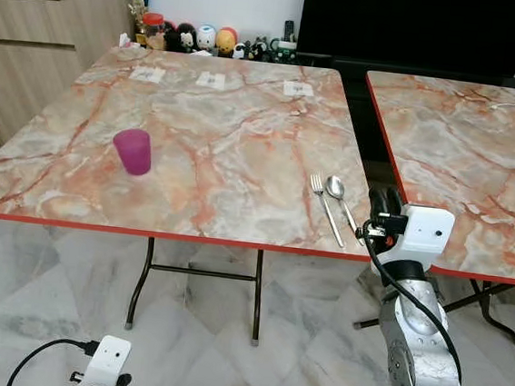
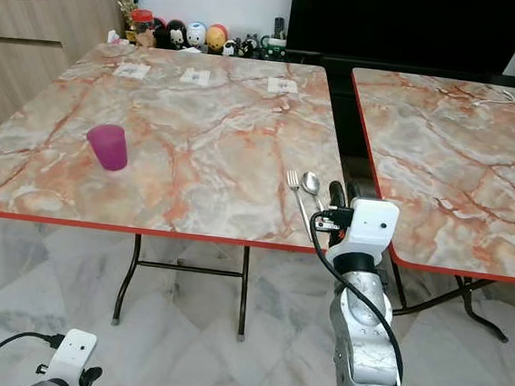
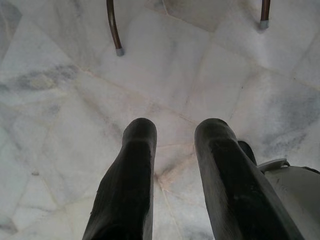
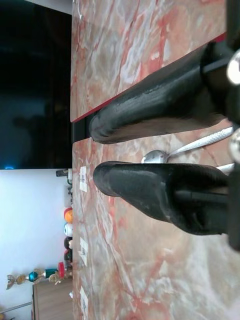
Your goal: Setting the table
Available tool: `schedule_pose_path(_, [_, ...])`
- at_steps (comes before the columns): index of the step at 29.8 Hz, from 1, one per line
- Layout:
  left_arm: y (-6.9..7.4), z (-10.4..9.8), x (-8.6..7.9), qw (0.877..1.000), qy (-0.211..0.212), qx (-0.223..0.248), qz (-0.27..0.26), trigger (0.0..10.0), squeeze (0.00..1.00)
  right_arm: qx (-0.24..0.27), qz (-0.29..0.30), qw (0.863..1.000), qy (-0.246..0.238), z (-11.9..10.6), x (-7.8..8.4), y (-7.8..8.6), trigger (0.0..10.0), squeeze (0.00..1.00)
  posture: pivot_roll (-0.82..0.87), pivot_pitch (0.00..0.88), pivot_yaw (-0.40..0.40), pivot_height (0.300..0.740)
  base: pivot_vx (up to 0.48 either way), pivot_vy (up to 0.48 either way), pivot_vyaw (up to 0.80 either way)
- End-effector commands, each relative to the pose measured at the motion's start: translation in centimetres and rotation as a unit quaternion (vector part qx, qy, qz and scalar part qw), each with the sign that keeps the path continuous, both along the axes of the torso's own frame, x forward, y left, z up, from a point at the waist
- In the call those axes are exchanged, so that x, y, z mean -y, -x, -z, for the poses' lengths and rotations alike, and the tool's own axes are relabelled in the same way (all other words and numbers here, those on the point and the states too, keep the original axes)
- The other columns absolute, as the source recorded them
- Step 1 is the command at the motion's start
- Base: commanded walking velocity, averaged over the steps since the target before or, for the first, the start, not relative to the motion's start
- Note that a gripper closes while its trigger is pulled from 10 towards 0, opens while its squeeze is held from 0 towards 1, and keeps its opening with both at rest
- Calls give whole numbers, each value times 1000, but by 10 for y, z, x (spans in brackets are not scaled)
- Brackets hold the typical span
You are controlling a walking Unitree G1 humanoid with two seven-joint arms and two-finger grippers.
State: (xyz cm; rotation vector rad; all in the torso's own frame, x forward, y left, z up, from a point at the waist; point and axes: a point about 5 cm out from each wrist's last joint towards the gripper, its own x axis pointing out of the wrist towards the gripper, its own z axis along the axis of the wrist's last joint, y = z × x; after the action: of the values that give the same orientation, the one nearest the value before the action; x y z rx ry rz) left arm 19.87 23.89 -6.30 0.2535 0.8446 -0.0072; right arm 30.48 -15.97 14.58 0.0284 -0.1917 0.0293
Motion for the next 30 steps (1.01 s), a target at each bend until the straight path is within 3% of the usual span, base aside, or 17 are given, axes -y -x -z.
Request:
schedule_pose_path(1, [-2, 0, 2, 1000, 3, 2, 1, 10000, 0, 8, -1, 1000, -4, -4, 1, -1, 10000, 1000, 35, 0, 3, 740, 0, 0, 0])
schedule_pose_path(10, [-4, -2, 4, 1000, 7, 6, 3, 10000, 0, 1, -15, 1000, 11, -2, -4, -1, 10000, 1000, 35, 0, 6, 740, 0, 0, 0])
schedule_pose_path(11, [-5, -2, 3, 1000, 7, 7, 3, 10000, 0, 1, -14, 1000, 15, -2, -4, -1, 10000, 137, 35, 0, 6, 740, 0, 0, 0])
schedule_pose_path(12, [-5, -2, 3, 1000, 7, 8, 3, 10000, 0, 1, -14, 1000, 16, -2, -3, -1, 10000, 0, 36, 0, 6, 740, 0, 0, 0])
schedule_pose_path(30, [-9, -5, 3, 1000, 8, 17, 5, 10000, 0, 1, -12, 1000, 14, -2, -4, -3, 10000, 0, 38, 0, 9, 740, 267, 0, 0])
